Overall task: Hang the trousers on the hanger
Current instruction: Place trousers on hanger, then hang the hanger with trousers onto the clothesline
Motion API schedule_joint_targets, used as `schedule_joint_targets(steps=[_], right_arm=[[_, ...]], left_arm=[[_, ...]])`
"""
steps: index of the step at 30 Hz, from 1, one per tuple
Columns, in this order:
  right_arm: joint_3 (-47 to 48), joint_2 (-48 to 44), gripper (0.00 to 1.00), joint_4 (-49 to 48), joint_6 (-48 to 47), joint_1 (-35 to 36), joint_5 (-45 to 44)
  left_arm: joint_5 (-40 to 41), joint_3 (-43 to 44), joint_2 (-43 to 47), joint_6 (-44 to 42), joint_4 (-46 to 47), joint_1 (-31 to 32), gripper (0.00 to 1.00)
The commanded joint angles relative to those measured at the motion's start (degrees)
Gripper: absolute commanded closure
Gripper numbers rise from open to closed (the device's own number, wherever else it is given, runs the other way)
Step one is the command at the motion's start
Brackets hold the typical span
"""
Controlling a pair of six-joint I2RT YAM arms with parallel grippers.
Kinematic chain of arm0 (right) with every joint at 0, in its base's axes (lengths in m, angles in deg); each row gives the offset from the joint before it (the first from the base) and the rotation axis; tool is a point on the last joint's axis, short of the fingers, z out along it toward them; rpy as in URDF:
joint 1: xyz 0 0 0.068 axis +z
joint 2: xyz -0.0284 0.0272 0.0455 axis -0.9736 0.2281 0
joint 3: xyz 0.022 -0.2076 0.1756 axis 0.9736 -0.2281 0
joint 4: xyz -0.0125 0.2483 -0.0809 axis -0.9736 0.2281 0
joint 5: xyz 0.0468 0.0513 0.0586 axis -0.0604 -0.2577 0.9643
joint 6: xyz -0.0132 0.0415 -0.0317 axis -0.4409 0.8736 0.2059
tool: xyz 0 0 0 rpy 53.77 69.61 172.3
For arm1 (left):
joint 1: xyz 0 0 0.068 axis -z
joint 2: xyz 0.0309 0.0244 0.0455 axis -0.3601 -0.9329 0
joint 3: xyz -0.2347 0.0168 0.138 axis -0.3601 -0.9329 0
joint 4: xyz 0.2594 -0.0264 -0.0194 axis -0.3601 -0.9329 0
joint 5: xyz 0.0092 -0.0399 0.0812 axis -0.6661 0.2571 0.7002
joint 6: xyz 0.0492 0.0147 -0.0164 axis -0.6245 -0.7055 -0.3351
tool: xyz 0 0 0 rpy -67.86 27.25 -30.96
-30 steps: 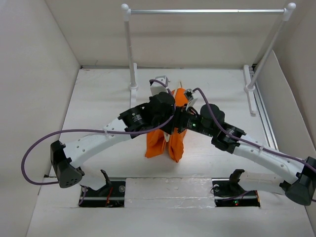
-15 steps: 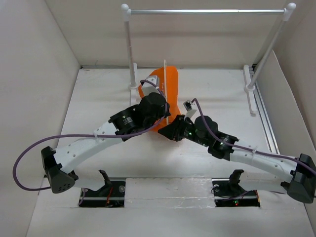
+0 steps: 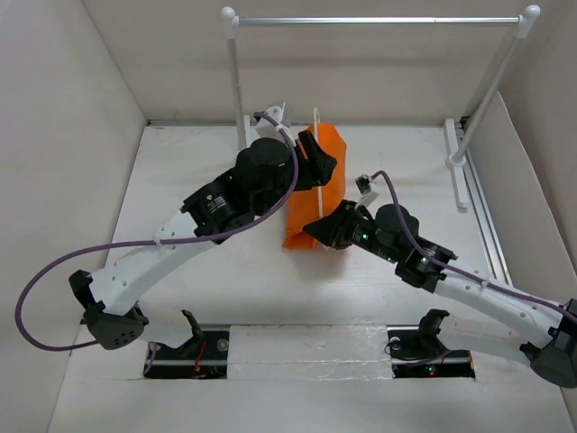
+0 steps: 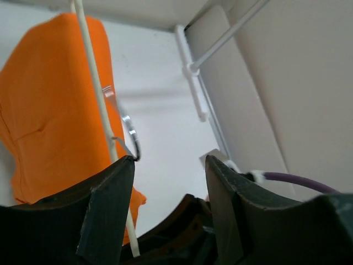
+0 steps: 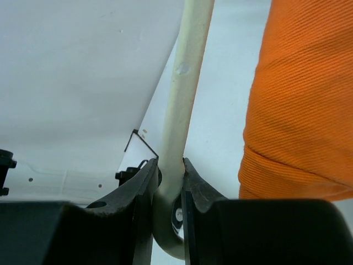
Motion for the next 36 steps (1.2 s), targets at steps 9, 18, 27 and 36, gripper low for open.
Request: schedule_joint_targets(steps=[9,18,27,36], right_arm=[[6.84,-2.24,1.00,-16.02,-1.34,-12.06,13.47],[11.41,-3.73,1.00,-19.10,2.70,-27.53,24.37],[21.60,3.37,1.00,-24.54,8.51,-48.81,34.13],[29.33,17.42,1.00,-38.95,18.61,-59.44,34.66]], left_arm=[[-1.08,11.54,0.68,-6.13,1.20,-0.72,0.45],[6.21,7.24,6.65,-10.00,2.07,-0.72,0.42],[5.70,-3.57,11.93,-8.51,1.11,-0.72,0.42],[3.15,-15.87,16.41,-4.47,2.34,-0.72,0.42]])
